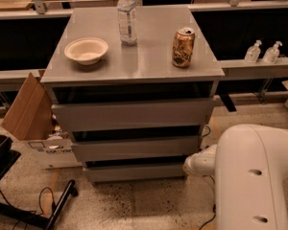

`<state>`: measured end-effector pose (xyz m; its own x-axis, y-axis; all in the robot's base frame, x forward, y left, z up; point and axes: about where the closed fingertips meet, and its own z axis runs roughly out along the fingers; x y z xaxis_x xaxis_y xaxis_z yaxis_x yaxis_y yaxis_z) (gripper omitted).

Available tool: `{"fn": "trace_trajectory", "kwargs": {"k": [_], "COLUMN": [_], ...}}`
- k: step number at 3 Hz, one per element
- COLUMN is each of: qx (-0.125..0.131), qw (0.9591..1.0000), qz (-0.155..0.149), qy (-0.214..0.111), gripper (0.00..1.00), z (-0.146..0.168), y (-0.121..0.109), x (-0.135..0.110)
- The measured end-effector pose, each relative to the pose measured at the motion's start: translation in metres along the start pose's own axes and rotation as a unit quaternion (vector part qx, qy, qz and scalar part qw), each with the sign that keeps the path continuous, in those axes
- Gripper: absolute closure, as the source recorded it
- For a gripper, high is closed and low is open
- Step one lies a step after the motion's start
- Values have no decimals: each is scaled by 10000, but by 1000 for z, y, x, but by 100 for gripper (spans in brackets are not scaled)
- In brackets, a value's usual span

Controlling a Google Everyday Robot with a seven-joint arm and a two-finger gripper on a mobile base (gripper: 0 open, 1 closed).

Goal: Close bottom drawer

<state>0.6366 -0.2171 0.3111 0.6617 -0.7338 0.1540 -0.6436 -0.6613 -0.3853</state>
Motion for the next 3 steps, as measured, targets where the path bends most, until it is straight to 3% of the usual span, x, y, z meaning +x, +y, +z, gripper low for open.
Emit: {"fn": "trace_trajectory", "kwargs": {"k": [1, 2, 3], "qx": [-207, -214, -395], "qw": [9997, 9997, 9990], "qz": [-6, -3, -135], "qy": [-141, -150, -147], "gripper": [82, 59, 35], "z": [1, 2, 5], "y": [21, 22, 17], "x": [-17, -18, -20]}}
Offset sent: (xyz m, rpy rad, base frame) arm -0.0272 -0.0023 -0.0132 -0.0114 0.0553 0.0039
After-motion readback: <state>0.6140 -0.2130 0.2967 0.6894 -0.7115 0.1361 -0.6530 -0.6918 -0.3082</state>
